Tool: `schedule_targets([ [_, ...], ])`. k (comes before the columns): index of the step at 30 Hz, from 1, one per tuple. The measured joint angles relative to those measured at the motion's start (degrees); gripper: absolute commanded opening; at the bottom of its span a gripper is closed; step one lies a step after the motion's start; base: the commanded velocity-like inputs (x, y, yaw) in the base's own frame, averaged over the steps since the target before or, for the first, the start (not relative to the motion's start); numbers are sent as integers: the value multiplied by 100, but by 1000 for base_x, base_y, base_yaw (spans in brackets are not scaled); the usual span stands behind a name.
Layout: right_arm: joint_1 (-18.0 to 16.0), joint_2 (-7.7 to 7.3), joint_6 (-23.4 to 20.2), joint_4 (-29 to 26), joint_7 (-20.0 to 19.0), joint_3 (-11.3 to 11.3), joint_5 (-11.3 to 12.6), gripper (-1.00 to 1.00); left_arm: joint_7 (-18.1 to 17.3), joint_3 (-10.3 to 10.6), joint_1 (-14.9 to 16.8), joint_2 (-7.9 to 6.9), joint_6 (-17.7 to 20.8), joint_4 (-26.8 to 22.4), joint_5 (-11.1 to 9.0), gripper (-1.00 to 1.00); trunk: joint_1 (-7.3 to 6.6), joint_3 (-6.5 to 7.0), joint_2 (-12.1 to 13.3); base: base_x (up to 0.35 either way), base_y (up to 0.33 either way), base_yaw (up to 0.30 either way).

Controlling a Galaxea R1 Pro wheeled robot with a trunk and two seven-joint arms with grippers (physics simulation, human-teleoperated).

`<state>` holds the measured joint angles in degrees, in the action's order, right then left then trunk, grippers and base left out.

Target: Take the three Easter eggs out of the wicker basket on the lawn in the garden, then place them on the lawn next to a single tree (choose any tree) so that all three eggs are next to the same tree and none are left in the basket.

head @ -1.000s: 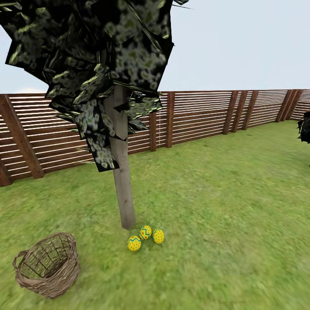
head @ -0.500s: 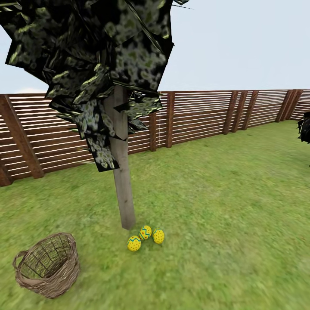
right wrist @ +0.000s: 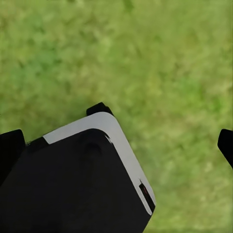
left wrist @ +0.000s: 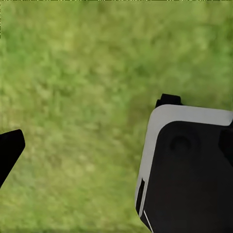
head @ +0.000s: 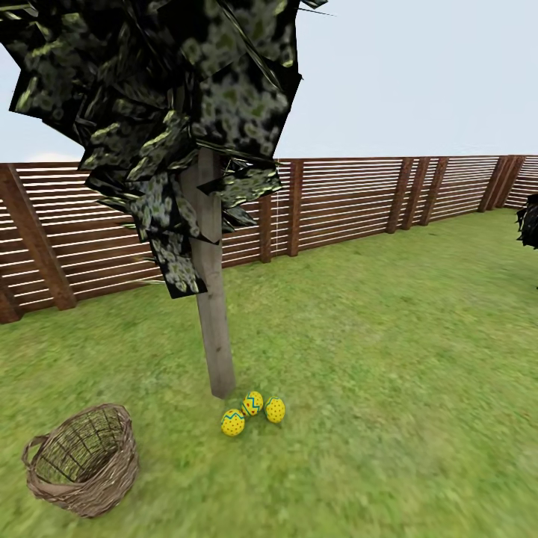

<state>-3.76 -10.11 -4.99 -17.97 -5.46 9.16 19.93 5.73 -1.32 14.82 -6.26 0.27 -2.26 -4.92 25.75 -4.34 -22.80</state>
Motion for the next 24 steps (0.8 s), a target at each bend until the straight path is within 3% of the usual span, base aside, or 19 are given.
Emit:
schedule_targets([
  [14, 0, 7, 21, 62, 2, -17, -14, 100, 2, -2, -1, 1, -58, -8, -9, 100, 0, 0, 0, 0, 0, 0],
  [24, 0, 34, 23, 435, -7, -28, -3, 100, -4, -7, -1, 2, -66, -11, -22, 100, 0, 0, 0, 0, 0, 0],
])
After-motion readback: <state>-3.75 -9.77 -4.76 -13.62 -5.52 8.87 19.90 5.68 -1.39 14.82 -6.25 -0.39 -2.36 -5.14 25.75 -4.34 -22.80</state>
